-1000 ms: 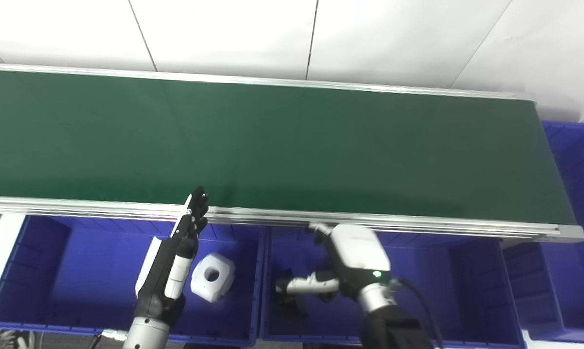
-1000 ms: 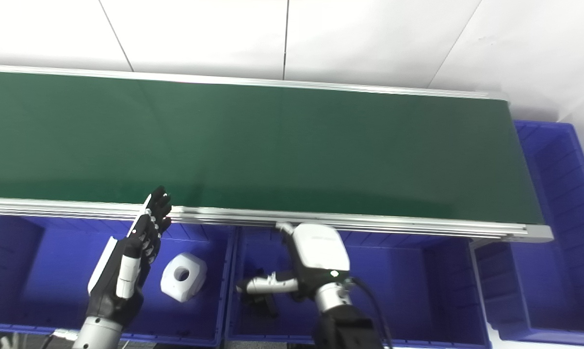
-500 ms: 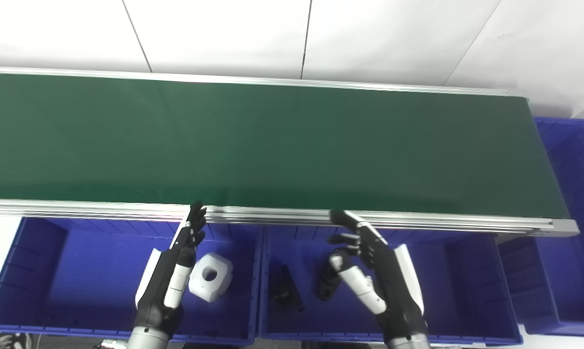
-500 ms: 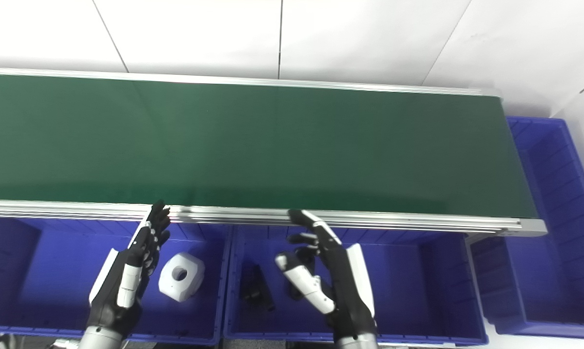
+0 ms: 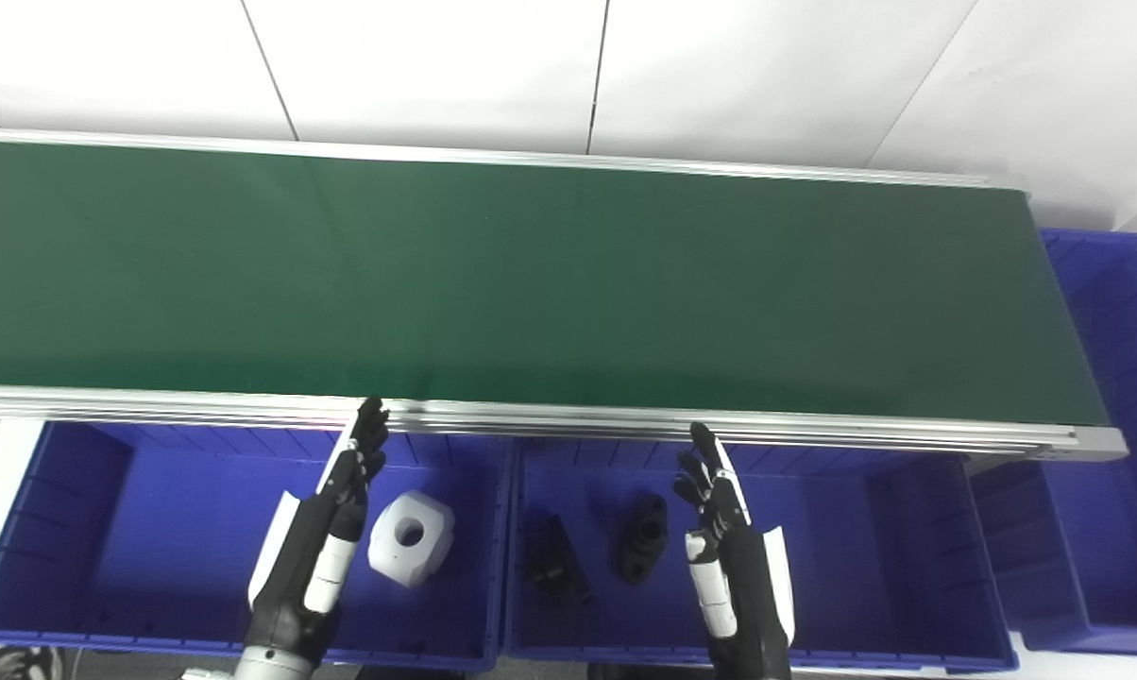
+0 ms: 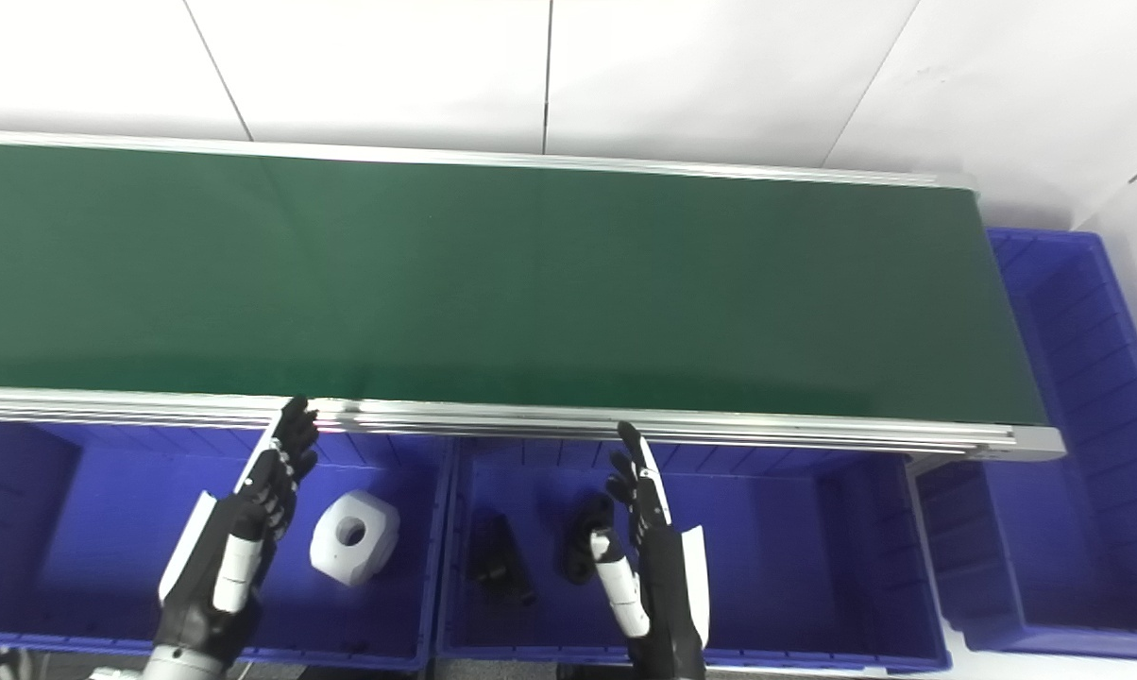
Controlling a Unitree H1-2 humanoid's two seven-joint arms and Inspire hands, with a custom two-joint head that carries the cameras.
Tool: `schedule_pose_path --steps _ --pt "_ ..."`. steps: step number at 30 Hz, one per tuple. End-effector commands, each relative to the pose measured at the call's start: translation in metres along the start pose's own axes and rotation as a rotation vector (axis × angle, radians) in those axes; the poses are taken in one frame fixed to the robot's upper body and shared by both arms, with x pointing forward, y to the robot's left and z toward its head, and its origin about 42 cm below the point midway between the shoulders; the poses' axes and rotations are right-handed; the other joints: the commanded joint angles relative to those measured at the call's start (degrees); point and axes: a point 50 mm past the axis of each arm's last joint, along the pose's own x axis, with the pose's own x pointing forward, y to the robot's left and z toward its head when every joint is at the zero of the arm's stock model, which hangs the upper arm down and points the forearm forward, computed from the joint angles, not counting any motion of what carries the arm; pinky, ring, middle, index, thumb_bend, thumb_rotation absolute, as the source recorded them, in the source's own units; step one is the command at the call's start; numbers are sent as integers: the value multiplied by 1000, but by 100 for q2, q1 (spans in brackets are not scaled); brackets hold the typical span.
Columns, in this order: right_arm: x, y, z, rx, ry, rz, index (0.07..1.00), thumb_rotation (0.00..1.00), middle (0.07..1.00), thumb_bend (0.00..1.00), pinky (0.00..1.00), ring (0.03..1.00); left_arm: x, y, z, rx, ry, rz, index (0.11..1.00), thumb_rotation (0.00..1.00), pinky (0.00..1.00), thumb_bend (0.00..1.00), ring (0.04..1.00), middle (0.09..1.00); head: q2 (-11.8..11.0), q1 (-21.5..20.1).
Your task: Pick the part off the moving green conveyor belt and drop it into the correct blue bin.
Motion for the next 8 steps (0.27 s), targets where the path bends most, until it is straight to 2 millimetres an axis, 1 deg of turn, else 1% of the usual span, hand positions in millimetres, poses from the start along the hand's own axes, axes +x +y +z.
schedule_pose_path --steps 1,6,8 --pt "5 38 14 124 -71 6 995 989 992 798 991 964 -1 -2 6 15 -62 0 1000 1000 1000 686 1000 1000 -56 48" --pt "3 37 13 118 -60 19 1000 992 998 792 1000 978 0 -3 4 11 -74 1 1000 1000 1000 697 1000 1000 -67 55" --pt "3 37 14 104 -54 26 999 998 995 788 1000 979 0 -2 5 13 -70 3 1000 1000 1000 692 1000 1000 -46 -16"
